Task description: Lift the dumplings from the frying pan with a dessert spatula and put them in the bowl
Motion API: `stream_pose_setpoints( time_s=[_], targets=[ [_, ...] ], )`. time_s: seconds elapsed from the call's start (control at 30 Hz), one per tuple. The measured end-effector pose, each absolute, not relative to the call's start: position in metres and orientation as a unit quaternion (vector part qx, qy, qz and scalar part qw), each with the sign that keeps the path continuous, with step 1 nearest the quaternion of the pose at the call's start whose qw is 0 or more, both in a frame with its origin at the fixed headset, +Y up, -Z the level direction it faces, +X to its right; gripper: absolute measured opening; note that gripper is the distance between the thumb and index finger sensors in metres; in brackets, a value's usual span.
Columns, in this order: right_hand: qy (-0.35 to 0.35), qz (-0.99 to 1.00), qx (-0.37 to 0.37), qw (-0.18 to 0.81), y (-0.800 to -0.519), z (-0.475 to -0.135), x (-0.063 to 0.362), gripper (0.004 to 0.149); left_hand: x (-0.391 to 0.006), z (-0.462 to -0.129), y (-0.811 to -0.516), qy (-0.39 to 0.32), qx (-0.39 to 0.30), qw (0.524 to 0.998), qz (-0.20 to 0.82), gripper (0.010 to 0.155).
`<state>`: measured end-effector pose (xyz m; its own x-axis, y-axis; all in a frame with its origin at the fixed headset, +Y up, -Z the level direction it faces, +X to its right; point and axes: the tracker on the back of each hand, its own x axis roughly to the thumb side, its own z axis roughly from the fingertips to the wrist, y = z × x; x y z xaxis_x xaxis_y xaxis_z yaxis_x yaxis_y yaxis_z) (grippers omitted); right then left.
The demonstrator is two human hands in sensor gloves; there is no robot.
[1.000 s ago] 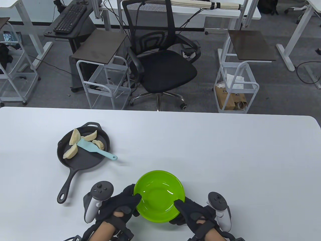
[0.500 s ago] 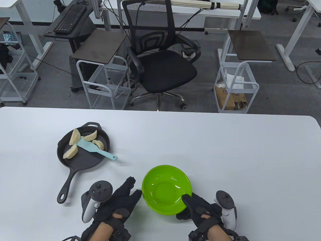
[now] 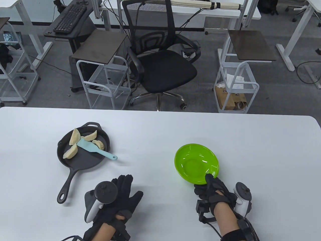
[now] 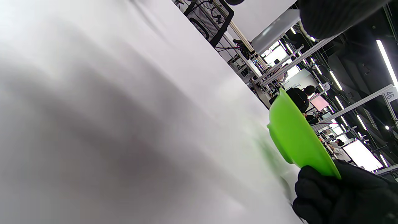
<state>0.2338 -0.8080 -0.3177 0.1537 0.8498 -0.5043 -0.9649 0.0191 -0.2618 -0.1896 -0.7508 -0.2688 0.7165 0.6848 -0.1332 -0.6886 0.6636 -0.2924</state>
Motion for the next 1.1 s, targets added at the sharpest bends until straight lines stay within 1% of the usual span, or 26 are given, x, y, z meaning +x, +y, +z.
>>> stream_pose_setpoints(
  time_s=[0.1,0.2,0.3,0.47,0.6,0.67,0.77,0.83,0.87,0.9,0.97,1.03,1.07,1.1],
  targets=[
    [0.086,0.638,-0.316,0.697,-0.806,-0.324,0.245,0.069,-0.191,-0.269,-0.752,0.011,-0.165,0.911,0.377,0.085],
    [0.062,0.632,-0.34,0.693,-0.806,-0.327,0.254,0.069,-0.193,-0.27,-0.752,0.016,-0.163,0.91,0.381,0.084],
    [0.055,0.61,-0.357,0.706,-0.809,-0.328,0.261,0.071,-0.194,-0.27,-0.752,0.017,-0.164,0.909,0.383,0.084],
    [0.048,0.58,-0.346,0.736,-0.815,-0.33,0.269,0.073,-0.193,-0.27,-0.752,0.017,-0.168,0.91,0.379,0.083],
    [0.031,0.582,-0.337,0.739,-0.815,-0.326,0.269,0.072,-0.195,-0.27,-0.752,0.02,-0.164,0.91,0.38,0.083],
    [0.037,0.593,-0.315,0.74,-0.813,-0.325,0.267,0.069,-0.195,-0.271,-0.752,0.02,-0.163,0.91,0.381,0.083],
    [0.07,0.623,-0.289,0.724,-0.807,-0.32,0.264,0.072,-0.195,-0.271,-0.752,0.02,-0.158,0.911,0.38,0.083],
    [0.089,0.65,-0.257,0.709,-0.8,-0.315,0.259,0.071,-0.195,-0.271,-0.752,0.017,-0.154,0.913,0.378,0.083],
    [0.094,0.672,-0.222,0.701,-0.794,-0.311,0.255,0.072,-0.194,-0.271,-0.752,0.014,-0.151,0.914,0.376,0.083],
    [0.091,0.688,-0.204,0.69,-0.788,-0.307,0.252,0.071,-0.193,-0.271,-0.752,0.01,-0.149,0.915,0.374,0.083],
    [0.081,0.739,-0.157,0.65,-0.773,-0.298,0.243,0.069,-0.192,-0.271,-0.751,0.002,-0.142,0.918,0.371,0.082],
    [0.091,0.792,-0.093,0.596,-0.761,-0.29,0.234,0.071,-0.19,-0.27,-0.75,-0.01,-0.137,0.92,0.367,0.083],
    [0.091,0.828,-0.055,0.551,-0.753,-0.285,0.228,0.072,-0.189,-0.27,-0.749,-0.019,-0.136,0.922,0.362,0.083],
    [0.073,0.86,-0.026,0.505,-0.745,-0.28,0.222,0.072,-0.188,-0.269,-0.749,-0.024,-0.133,0.924,0.358,0.083]
  ],
)
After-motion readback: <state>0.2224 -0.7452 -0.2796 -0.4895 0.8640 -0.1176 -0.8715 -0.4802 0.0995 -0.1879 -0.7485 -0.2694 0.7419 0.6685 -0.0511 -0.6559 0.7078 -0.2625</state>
